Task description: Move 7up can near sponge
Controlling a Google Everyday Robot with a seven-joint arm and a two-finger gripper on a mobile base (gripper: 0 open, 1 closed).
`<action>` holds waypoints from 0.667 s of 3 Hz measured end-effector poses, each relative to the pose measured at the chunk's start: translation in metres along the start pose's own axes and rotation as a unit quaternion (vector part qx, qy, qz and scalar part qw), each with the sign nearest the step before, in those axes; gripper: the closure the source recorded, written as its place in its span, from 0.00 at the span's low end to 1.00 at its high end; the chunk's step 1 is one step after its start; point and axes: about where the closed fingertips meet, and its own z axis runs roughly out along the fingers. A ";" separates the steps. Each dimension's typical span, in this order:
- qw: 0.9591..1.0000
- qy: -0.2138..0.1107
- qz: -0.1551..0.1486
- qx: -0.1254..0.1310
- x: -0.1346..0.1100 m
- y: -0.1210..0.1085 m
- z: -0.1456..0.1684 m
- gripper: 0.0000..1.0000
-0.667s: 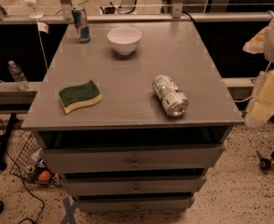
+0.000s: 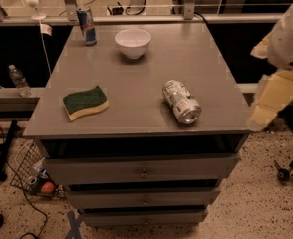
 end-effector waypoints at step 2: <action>0.995 0.010 0.100 -0.013 -0.055 -0.016 0.069 0.00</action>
Offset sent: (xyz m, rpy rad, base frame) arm 0.0755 0.0927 -0.0810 0.0700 0.1229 -0.3701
